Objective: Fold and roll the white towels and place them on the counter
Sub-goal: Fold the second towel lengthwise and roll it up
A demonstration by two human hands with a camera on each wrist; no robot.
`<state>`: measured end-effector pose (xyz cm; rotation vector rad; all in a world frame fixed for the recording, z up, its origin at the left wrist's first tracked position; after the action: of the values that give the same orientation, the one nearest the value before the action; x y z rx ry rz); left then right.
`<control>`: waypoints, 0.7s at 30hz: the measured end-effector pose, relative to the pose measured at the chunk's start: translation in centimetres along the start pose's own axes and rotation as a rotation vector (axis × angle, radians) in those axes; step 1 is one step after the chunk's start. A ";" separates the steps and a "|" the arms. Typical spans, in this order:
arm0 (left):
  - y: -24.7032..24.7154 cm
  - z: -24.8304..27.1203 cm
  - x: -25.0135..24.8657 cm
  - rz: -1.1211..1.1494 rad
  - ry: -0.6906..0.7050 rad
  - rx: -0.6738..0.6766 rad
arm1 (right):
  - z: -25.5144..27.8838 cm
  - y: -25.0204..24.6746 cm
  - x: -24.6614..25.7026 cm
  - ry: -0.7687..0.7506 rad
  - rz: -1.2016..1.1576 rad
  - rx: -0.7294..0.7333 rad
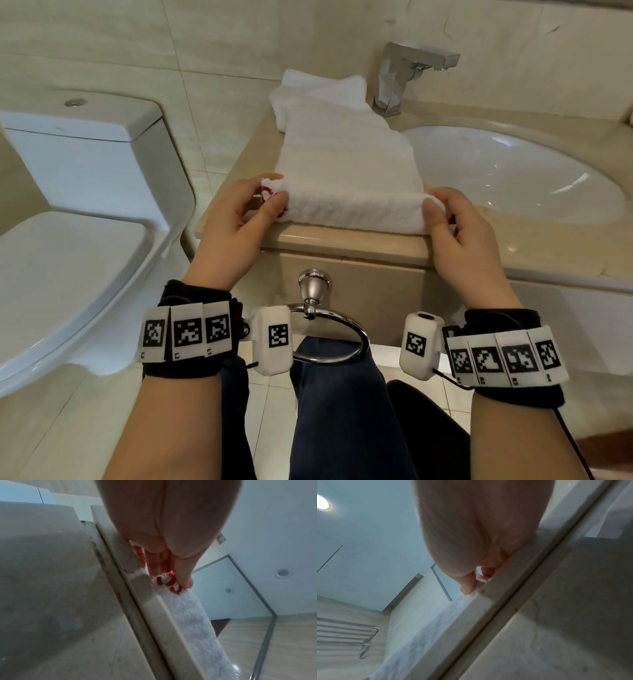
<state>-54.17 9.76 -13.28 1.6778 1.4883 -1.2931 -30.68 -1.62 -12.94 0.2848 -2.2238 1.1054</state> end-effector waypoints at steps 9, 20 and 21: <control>0.9 -1.2 -1.0 -0.101 -0.169 -0.026 | -0.6 0.6 0.5 0.155 -0.017 -0.089; 1.0 -2.1 -0.6 -0.242 -0.244 -0.044 | -1.6 0.4 0.5 0.347 0.045 -0.205; 1.0 -2.1 -0.6 -0.255 -0.195 -0.027 | -1.5 0.4 0.5 0.327 0.045 -0.251</control>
<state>-52.59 11.09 -12.16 1.3332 1.6306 -1.5144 -30.53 -0.17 -12.19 -0.0509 -2.0513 0.8162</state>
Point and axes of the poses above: each hand's wrist, its own z-axis away from the middle knuckle, its own y-axis out of the palm, x = y × z, the point moved 2 cm from there along -z, towards the middle knuckle, and after that the axes turned 7 degrees about z, right-handed, at the moved point
